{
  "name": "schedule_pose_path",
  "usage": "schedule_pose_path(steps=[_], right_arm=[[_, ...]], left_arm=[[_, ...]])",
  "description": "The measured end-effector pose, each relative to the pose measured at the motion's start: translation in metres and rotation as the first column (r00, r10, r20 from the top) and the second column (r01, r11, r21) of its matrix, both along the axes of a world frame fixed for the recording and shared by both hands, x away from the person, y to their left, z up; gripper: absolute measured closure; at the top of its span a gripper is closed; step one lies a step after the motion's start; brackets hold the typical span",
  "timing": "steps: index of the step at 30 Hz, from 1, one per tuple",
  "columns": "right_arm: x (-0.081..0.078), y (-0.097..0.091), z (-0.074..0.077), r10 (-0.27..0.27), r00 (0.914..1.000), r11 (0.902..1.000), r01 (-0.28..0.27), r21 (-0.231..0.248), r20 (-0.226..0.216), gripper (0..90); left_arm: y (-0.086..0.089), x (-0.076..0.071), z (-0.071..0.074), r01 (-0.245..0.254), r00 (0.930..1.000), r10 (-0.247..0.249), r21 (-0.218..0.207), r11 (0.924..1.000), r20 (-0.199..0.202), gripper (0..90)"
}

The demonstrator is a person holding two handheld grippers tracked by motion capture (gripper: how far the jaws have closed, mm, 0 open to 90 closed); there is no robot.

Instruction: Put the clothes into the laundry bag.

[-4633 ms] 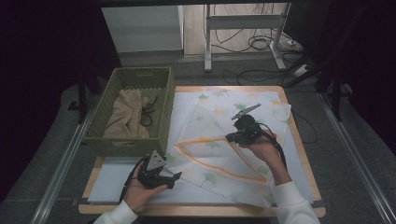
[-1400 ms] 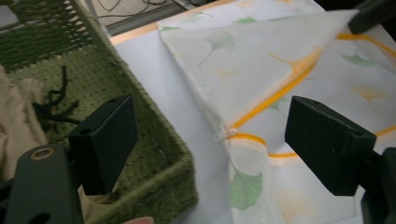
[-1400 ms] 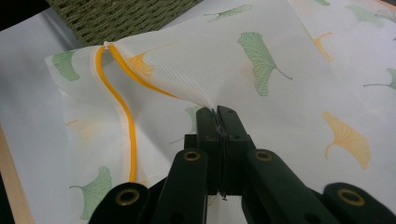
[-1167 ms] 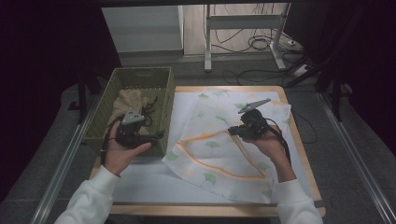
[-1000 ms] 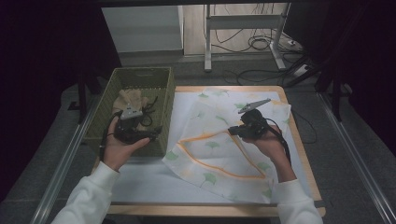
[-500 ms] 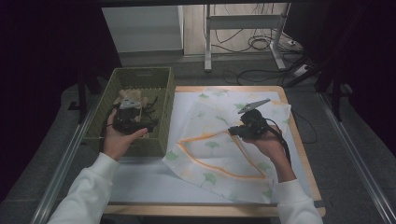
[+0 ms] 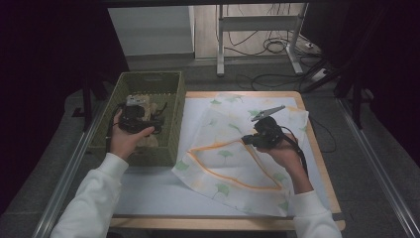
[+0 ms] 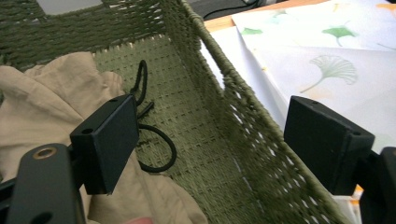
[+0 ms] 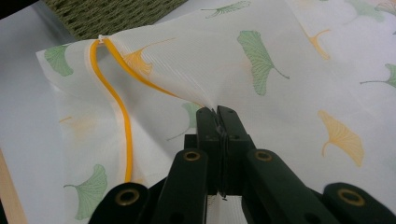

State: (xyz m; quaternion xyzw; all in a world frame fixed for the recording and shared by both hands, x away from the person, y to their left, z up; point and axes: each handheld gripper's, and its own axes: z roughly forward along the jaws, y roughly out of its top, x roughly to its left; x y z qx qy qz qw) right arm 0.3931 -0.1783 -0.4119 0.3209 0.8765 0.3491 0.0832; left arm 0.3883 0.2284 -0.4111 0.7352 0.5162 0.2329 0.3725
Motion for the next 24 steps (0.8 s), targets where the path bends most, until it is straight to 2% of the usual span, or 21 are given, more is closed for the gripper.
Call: schedule_pose_path(steps=[3, 10, 15, 24], right_arm=[[0.000, 0.000, 0.000, 0.000, 1.0000, 1.0000, 0.000, -0.001, -0.001, 88.6], [0.001, -0.001, -0.001, -0.003, 1.0000, 1.0000, 0.003, -0.002, -0.008, 88.6], [0.001, -0.001, -0.002, -0.004, 0.9999, 1.0000, 0.004, -0.001, -0.010, 88.5], [0.001, -0.001, -0.002, -0.004, 0.9999, 1.0000, 0.004, -0.002, -0.010, 88.5]], left_arm=[[0.002, 0.005, -0.001, -0.011, 0.9999, 0.011, 0.000, 0.9999, 0.002, 17.8], [0.007, 0.018, -0.003, -0.036, 0.9991, 0.036, 0.010, 0.9993, -0.021, 17.9], [0.012, 0.027, -0.002, -0.055, 0.9980, 0.055, -0.007, 0.9984, -0.033, 18.5], [0.018, 0.045, -0.013, -0.101, 0.9916, 0.100, 0.001, 0.9949, -0.082, 18.5]])
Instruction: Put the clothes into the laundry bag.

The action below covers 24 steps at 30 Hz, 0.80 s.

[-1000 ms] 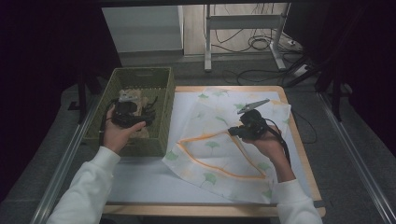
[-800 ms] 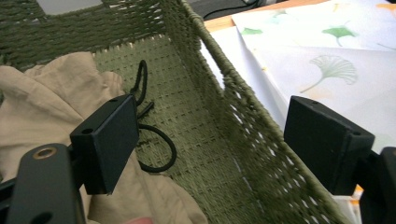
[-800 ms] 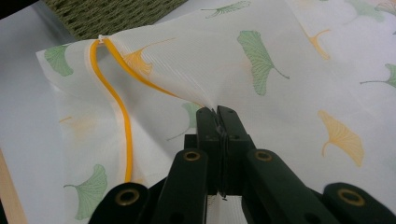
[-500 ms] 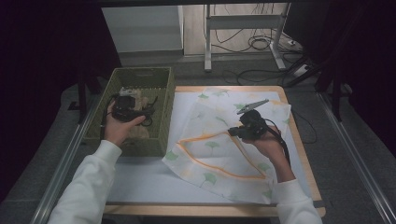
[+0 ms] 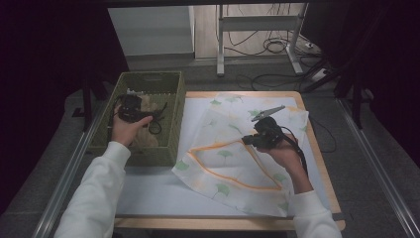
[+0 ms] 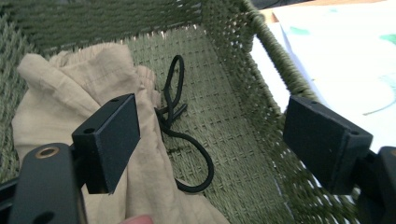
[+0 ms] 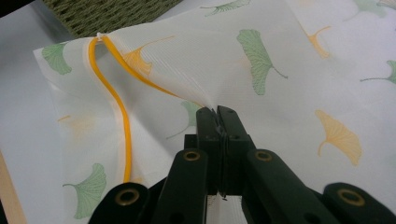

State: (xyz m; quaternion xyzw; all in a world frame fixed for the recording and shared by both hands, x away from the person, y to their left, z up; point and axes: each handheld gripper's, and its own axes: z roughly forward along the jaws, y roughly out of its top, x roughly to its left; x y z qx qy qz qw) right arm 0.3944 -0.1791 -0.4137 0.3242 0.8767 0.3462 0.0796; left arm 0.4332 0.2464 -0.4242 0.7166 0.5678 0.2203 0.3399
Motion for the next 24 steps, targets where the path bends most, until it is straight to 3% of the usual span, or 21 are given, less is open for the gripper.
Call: schedule_pose_path(steps=[17, 24], right_arm=[[0.001, 0.001, -0.001, 0.002, 1.0000, 1.0000, -0.002, -0.003, -0.001, 88.5], [0.001, 0.000, -0.001, -0.001, 1.0000, 1.0000, 0.001, -0.005, -0.002, 88.6]], left_arm=[[0.015, 0.024, -0.015, -0.074, 0.9948, 0.075, 0.022, 0.9970, -0.068, 17.5], [0.020, 0.033, -0.030, -0.103, 0.9880, 0.105, 0.026, 0.9944, -0.113, 17.1]])
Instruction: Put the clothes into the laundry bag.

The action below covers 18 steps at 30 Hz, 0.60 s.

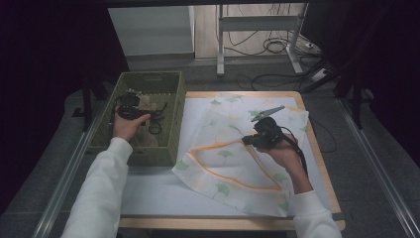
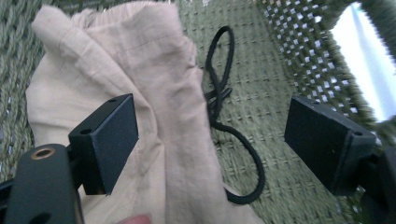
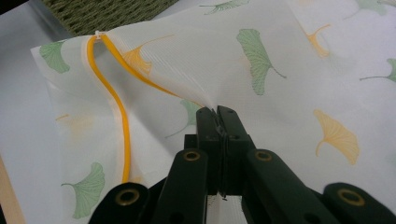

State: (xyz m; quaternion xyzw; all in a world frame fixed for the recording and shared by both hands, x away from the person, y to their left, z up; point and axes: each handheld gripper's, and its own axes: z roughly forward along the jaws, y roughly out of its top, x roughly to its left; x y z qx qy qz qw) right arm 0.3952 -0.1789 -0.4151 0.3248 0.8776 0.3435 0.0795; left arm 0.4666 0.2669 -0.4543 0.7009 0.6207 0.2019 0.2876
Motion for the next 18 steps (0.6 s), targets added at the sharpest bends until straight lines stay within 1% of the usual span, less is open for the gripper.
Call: schedule_pose_path(steps=[6, 8, 9, 13, 16, 18], right_arm=[[0.001, -0.001, -0.001, -0.003, 1.0000, 1.0000, 0.003, 0.001, -0.003, 88.5], [0.001, -0.001, -0.002, -0.004, 1.0000, 1.0000, 0.004, -0.001, -0.004, 88.6], [0.002, -0.001, -0.002, -0.004, 1.0000, 1.0000, 0.004, -0.002, -0.005, 88.5], [0.001, 0.000, -0.002, -0.005, 1.0000, 1.0000, 0.005, -0.003, -0.004, 88.5], [0.002, 0.000, -0.003, -0.004, 1.0000, 1.0000, 0.004, -0.005, -0.005, 88.5], [0.002, 0.000, -0.003, -0.004, 1.0000, 1.0000, 0.004, -0.005, -0.005, 88.5]], left_arm=[[0.004, 0.004, -0.006, -0.023, 0.9995, 0.023, -0.009, 0.9997, -0.019, 17.2], [0.004, 0.006, -0.007, -0.019, 0.9992, 0.019, -0.003, 0.9998, -0.034, 17.2], [0.003, 0.007, -0.009, -0.025, 0.9991, 0.025, -0.008, 0.9997, -0.034, 17.1], [0.003, 0.009, -0.011, -0.014, 0.9987, 0.014, -0.001, 0.9999, -0.049, 16.8], [0.005, 0.012, -0.012, -0.021, 0.9977, 0.020, -0.010, 0.9997, -0.064, 16.6], [0.007, 0.015, -0.013, -0.024, 0.9963, 0.023, -0.010, 0.9996, -0.082, 16.0]])
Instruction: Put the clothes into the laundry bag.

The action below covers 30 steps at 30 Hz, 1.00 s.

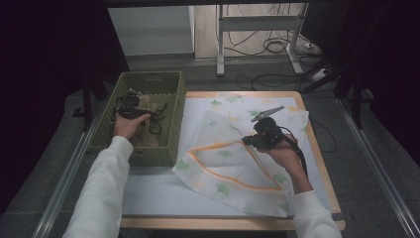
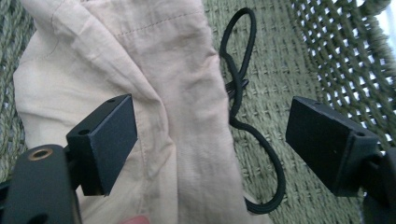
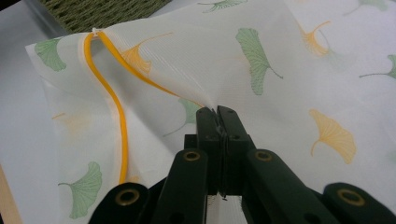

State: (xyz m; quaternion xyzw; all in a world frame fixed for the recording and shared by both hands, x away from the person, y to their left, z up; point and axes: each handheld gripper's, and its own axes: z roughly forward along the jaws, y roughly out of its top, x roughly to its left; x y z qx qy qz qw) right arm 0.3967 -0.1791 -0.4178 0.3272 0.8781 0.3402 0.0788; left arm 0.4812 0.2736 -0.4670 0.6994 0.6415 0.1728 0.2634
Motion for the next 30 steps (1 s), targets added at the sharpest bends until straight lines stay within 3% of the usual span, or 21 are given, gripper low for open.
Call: schedule_pose_path(steps=[12, 18, 22, 26, 30], right_arm=[[0.001, -0.001, -0.001, -0.005, 1.0000, 1.0000, 0.005, -0.003, -0.005, 88.5], [0.001, -0.003, -0.002, -0.012, 0.9999, 0.9999, 0.012, -0.006, -0.003, 88.5], [0.001, -0.004, -0.003, -0.014, 0.9999, 0.9999, 0.014, -0.004, -0.003, 88.5], [0.002, -0.002, -0.004, -0.014, 0.9999, 0.9999, 0.013, -0.008, -0.007, 88.5], [0.002, -0.002, -0.004, -0.010, 0.9999, 0.9999, 0.010, -0.009, -0.003, 88.5]], left_arm=[[0.010, 0.016, -0.010, -0.017, 0.9953, 0.015, -0.015, 0.9997, -0.095, 15.1], [0.011, 0.021, -0.019, -0.009, 0.9876, 0.008, -0.008, 0.9999, -0.157, 14.1], [0.009, 0.024, -0.027, 0.017, 0.9769, -0.012, 0.020, 0.9997, -0.213, 12.5], [0.008, 0.025, -0.029, 0.016, 0.9768, -0.007, 0.041, 0.9990, -0.214, 13.3], [0.007, 0.027, -0.033, 0.027, 0.9688, -0.014, 0.051, 0.9983, -0.248, 13.1]])
